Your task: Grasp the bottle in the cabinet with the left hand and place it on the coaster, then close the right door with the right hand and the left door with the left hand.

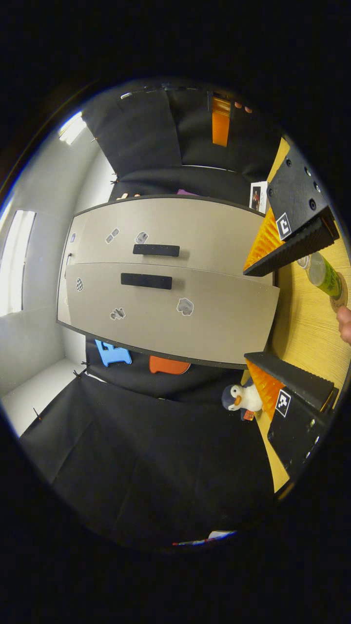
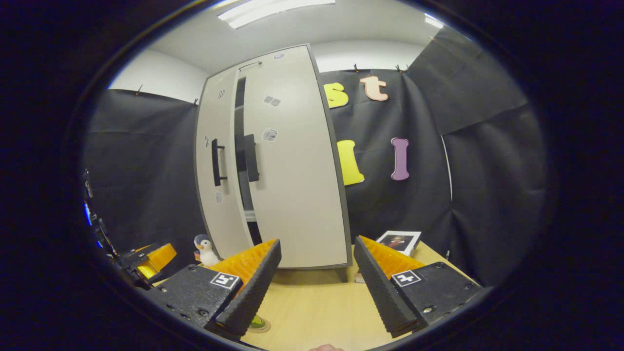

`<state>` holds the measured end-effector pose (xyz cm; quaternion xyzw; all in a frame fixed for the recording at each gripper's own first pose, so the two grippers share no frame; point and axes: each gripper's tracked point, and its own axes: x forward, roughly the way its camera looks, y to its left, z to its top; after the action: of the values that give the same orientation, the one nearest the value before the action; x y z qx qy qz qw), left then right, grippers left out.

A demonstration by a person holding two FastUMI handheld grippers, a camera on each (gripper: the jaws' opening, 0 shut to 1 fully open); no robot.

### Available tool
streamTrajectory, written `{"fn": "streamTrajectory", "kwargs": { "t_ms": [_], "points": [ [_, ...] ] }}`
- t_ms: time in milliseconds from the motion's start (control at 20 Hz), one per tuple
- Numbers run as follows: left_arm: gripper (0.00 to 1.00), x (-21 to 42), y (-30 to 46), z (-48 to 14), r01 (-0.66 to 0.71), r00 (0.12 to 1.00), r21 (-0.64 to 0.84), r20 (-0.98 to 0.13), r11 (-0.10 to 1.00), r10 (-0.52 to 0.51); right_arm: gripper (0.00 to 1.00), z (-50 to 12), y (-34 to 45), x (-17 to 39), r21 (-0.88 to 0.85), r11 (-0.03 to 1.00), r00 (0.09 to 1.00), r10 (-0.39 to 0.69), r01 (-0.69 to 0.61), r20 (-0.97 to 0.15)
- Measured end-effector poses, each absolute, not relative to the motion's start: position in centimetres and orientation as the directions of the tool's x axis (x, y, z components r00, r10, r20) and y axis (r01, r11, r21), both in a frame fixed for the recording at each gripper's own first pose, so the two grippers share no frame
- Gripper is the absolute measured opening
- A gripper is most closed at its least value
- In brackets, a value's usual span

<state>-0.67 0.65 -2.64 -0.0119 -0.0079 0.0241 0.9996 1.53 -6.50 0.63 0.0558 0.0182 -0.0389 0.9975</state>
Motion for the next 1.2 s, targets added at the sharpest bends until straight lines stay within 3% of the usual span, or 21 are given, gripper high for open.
{"fn": "streamTrajectory", "kwargs": {
  "t_ms": [100, 200, 250, 350, 400, 450, 1100, 1200],
  "points": [
    [1.00, -0.7, 0.6, -2.4, -0.046, 0.999, -0.019, 0.015, 0.999, 0.047, 0.99, 0.6, -6.5, 1.5, 0.106, 0.991, 0.996, -0.074, 0.078, -0.047],
    [0.95, -0.9, 0.7, -2.1, -0.047, 0.999, -0.014, 0.026, 0.999, 0.047, 0.94, 0.8, -6.7, 1.3, 0.098, 0.992, 0.996, -0.079, 0.083, -0.044],
    [1.00, -0.9, 0.6, -2.0, -0.046, 0.998, -0.014, 0.029, 0.999, 0.047, 0.94, 0.8, -6.8, 1.3, 0.100, 0.991, 0.996, -0.081, 0.085, -0.045],
    [0.95, -1.0, 0.7, -1.8, -0.051, 0.998, -0.022, 0.032, 0.998, 0.052, 0.99, 0.8, -6.7, 1.3, 0.119, 0.989, 0.996, -0.077, 0.082, -0.044],
    [1.00, -0.9, 0.6, -1.8, -0.050, 0.998, -0.027, 0.032, 0.998, 0.051, 0.99, 0.8, -6.7, 1.4, 0.126, 0.989, 0.996, -0.076, 0.081, -0.047],
    [0.95, -1.0, 0.6, -1.8, -0.050, 0.998, -0.030, 0.033, 0.998, 0.051, 0.99, 0.7, -6.7, 1.3, 0.126, 0.989, 0.996, -0.076, 0.082, -0.050],
    [0.95, -1.2, 0.7, -1.3, -0.051, 0.997, -0.025, 0.052, 0.998, 0.052, 0.99, 0.8, -6.6, 0.8, 0.113, 0.990, 0.995, -0.082, 0.087, -0.047],
    [1.00, -1.2, 0.7, -1.4, -0.051, 0.997, -0.028, 0.052, 0.998, 0.052, 0.99, 0.9, -6.6, 0.8, 0.112, 0.990, 0.996, -0.081, 0.086, -0.045]
  ]
}}
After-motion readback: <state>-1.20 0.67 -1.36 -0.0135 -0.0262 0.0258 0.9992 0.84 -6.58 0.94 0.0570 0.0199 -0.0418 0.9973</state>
